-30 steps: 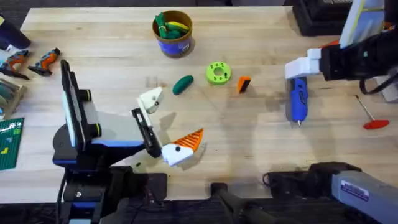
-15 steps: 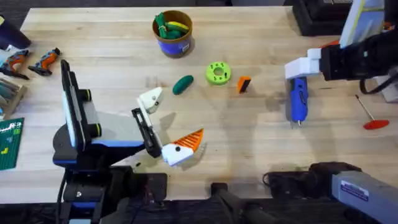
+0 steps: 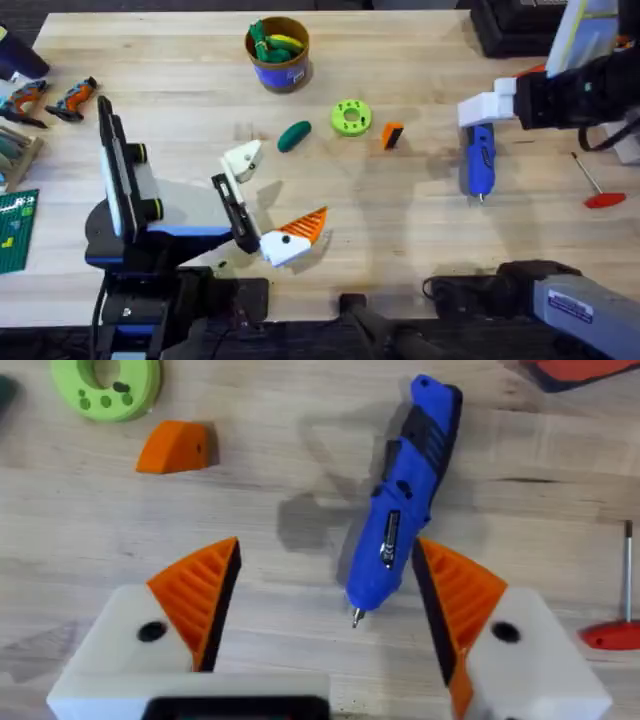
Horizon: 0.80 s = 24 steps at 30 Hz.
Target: Pick up the gripper from the table and insert it into the empty holder that is missing its gripper. Then pick up a screw, insert it into the mounting hole, and use the screwdriver to tighten it. Finally, clean up the table by picking up the vegetable and placing it into the bucket.
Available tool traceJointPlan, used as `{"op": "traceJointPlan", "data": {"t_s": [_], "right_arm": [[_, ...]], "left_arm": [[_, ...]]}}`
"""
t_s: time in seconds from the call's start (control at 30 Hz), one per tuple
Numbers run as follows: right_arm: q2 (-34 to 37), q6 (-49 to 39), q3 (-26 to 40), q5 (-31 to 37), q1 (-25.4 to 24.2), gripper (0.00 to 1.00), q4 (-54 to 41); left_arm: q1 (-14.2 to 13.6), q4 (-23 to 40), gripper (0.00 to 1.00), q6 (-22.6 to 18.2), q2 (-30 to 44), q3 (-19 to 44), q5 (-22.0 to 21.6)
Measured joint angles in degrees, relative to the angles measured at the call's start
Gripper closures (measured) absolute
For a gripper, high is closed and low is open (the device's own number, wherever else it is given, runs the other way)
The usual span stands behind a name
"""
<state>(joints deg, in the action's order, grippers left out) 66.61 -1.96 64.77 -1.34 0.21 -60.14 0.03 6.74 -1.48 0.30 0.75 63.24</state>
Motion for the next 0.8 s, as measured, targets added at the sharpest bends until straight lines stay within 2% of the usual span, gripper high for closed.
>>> {"op": "traceJointPlan", "data": {"t_s": [0.8], "right_arm": [[0.02, 0.28, 0.00, -0.02, 0.00, 0.011, 3.10]], "left_arm": [[0.00, 0.00, 0.015, 0.02, 0.00, 0.00, 0.00]]}}
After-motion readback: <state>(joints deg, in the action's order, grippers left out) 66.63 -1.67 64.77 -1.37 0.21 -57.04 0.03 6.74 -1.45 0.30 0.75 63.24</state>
